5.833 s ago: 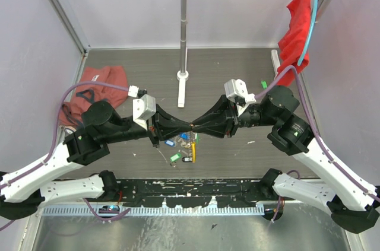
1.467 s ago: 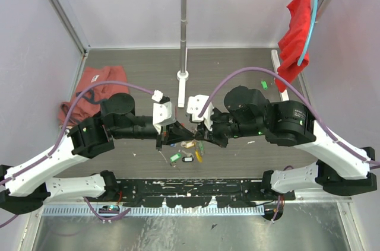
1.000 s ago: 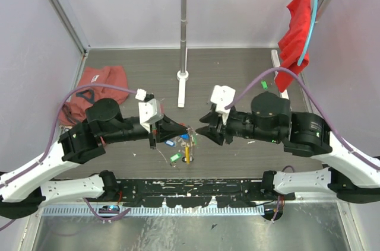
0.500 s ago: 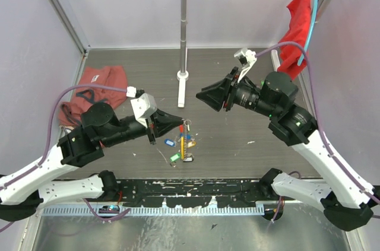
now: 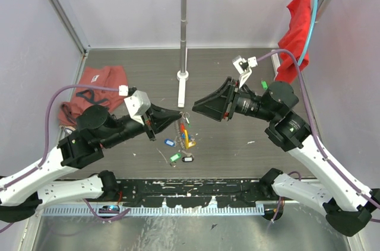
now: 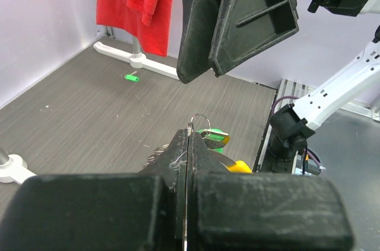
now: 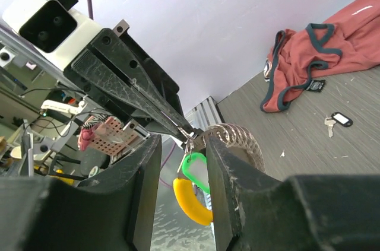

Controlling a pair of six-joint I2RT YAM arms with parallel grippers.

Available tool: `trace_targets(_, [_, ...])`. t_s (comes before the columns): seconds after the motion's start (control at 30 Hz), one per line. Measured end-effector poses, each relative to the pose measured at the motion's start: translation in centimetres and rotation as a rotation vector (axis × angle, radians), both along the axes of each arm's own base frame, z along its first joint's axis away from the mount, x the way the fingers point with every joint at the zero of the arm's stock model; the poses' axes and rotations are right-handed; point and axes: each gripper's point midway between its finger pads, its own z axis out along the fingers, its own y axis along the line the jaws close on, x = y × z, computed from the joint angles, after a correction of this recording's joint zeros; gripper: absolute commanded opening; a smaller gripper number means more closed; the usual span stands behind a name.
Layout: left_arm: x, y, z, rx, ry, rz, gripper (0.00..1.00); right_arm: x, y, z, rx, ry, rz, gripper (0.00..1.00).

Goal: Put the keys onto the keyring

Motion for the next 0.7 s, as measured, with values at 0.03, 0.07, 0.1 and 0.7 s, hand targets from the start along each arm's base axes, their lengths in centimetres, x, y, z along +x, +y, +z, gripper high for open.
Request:
trace_targets(0.03, [0.0,0.0,0.1,-0.002,-0.001,0.000,0.00,-0.1,0.0,0.1,0.004,-0.002,0.006,0.41])
trace_targets(0.07, [0.1,-0.1,0.2,-0.006,-0.003,0.001,0.00,-0.3,0.0,0.2,0.006,-0.001,0.012,0.41])
trace_targets(0.1, [0.1,-0.1,0.2,-0.009,-0.004,0.000,0.00,-0.3,0.0,0.1,0.005,0.001,0.016,0.40])
trace_targets(0.7, [0.3,-0.7,0.2,-0.011,-0.006,-0.002,0.00,-0.6,0.9,-1.4,-0.034,0.054,0.083,0.35])
